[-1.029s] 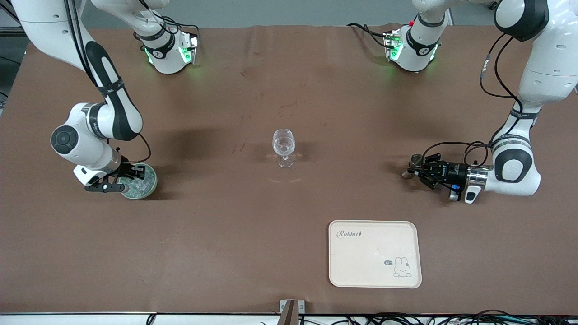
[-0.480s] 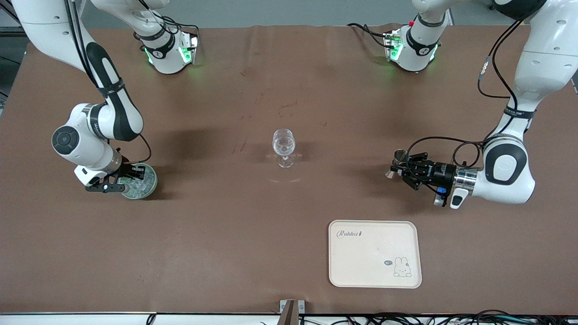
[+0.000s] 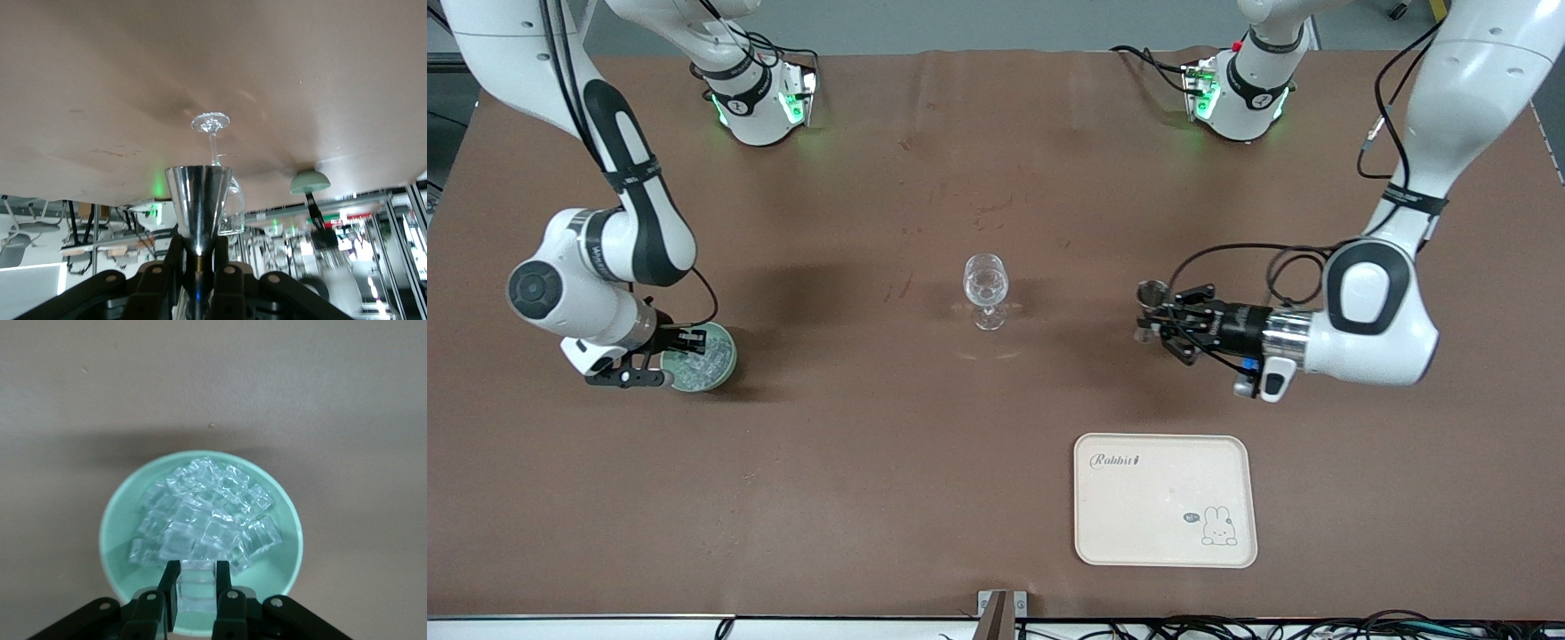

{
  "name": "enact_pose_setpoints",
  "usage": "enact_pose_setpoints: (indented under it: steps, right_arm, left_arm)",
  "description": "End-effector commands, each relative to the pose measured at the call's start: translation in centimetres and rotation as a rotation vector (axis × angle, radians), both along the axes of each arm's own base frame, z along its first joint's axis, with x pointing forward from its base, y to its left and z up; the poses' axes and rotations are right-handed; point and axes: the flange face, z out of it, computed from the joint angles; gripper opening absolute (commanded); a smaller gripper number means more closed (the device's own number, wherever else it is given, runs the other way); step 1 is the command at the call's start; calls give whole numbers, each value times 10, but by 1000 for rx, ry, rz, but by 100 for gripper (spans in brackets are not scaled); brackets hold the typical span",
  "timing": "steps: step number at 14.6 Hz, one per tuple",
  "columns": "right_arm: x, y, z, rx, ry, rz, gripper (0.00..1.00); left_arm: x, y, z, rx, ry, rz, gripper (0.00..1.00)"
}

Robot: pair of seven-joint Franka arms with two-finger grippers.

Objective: Pour wine and add ice with both arms
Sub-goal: 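Carry the jigger to the wine glass with the left gripper while the right gripper lifts, then tilt the jigger over the wine glass with the left gripper to pour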

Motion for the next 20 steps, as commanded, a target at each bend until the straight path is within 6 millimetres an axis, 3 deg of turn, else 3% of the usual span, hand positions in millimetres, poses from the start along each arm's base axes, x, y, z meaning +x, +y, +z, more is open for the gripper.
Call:
enact_pose_setpoints:
  steps: [1,3,4,8,12,16,20]
  right_arm:
    - [17,6,70,33,-11,-8,0]
    - [24,3,121,39,-35,-7,0]
    - [27,2,148,39,-51,-6,0]
    - [34,0,246,25,-137,-39,0]
    - [16,-16,331,24,-151,-58,0]
    - [-15,-40,391,25,-129,-90,0]
    - [-35,-50,414,45,-91,-81,0]
  left_arm:
    - [-18,-56,15,94,-4,59,0]
    - [-28,-98,21,150,3,104,0]
    - [-30,-110,24,163,7,126,0]
    - [-48,-154,36,202,5,159,0]
    - [-63,-182,41,346,-17,151,0]
    - [-72,-195,39,391,-8,146,0]
    - [-76,-200,38,396,-9,134,0]
